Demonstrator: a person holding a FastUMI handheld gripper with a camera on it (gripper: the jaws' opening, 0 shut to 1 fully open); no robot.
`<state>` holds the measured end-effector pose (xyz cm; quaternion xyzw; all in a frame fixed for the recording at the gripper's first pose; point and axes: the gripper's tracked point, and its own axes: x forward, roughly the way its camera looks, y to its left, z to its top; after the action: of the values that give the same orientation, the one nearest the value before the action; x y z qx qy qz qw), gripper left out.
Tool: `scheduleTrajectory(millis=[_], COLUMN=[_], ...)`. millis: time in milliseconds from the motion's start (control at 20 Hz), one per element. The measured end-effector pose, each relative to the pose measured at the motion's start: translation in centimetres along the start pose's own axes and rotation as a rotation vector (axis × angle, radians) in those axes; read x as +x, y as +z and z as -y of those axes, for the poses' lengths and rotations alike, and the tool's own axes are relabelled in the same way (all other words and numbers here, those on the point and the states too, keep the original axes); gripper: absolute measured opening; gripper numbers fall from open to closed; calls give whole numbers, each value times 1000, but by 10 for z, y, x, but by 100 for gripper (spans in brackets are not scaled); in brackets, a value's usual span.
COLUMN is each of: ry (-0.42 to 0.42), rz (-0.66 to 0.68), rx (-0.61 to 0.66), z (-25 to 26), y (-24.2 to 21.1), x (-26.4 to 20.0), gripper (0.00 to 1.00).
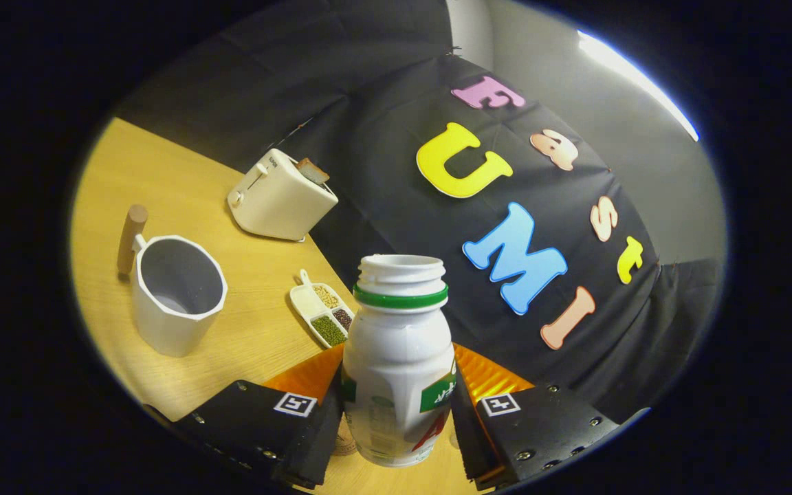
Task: Take the bottle from table, then pour the juice into the cup, finally place the bottle on the coaster
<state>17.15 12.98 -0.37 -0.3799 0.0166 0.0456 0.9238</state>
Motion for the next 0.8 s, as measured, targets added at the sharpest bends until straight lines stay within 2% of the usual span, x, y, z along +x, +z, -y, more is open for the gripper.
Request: scheduleTrajectory(millis=[150, 250, 400, 650, 800], ry=[27, -5, -3, -37, -1], rz=[-10, 10, 41, 18, 19], rx=[176, 274, 446, 548, 638], z=[1, 19, 26, 39, 34], y=[-4, -4, -6, -32, -39], x=[-1, -3, -1, 3, 13], gripper=[72, 72, 72, 72, 72])
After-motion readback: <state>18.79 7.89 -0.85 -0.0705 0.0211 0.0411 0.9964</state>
